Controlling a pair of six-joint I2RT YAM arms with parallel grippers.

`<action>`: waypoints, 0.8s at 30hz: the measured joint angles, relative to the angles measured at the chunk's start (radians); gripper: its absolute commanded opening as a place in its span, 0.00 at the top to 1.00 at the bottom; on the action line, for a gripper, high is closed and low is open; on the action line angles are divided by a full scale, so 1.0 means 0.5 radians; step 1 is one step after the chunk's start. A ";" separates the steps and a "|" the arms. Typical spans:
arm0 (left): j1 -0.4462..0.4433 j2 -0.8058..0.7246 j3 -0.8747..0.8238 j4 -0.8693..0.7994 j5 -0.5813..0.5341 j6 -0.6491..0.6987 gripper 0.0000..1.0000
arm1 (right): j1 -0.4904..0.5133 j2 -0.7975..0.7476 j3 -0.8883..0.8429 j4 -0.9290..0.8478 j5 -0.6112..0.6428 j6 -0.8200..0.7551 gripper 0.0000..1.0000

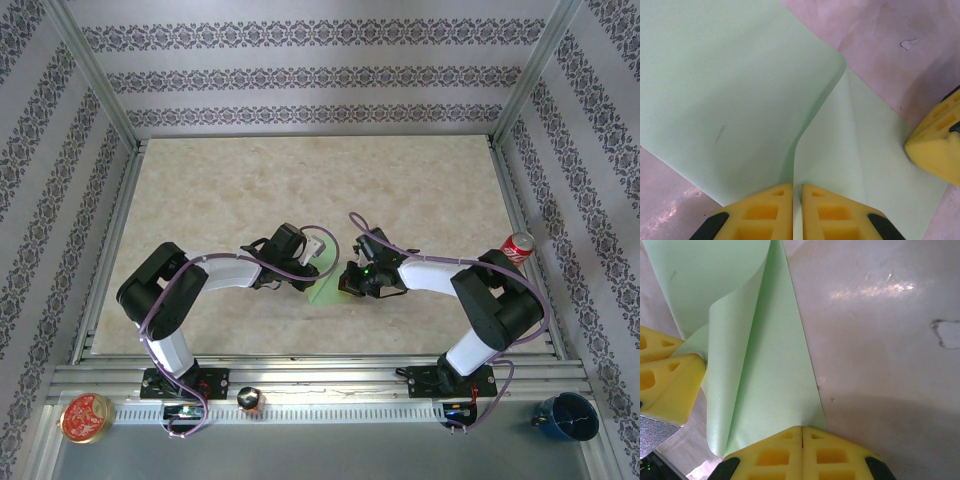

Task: Fold a paper plane with a square sheet of paper (pick it up from the middle)
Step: Fold the triangle a second time at the center of the table.

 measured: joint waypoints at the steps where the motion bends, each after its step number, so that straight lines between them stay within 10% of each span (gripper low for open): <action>1: 0.000 0.000 0.000 0.000 0.000 0.000 0.87 | 0.000 0.002 0.000 0.001 -0.002 0.000 1.00; 24: 0.008 0.034 0.017 0.017 -0.014 0.001 0.87 | 0.000 0.018 0.008 0.009 -0.024 0.001 1.00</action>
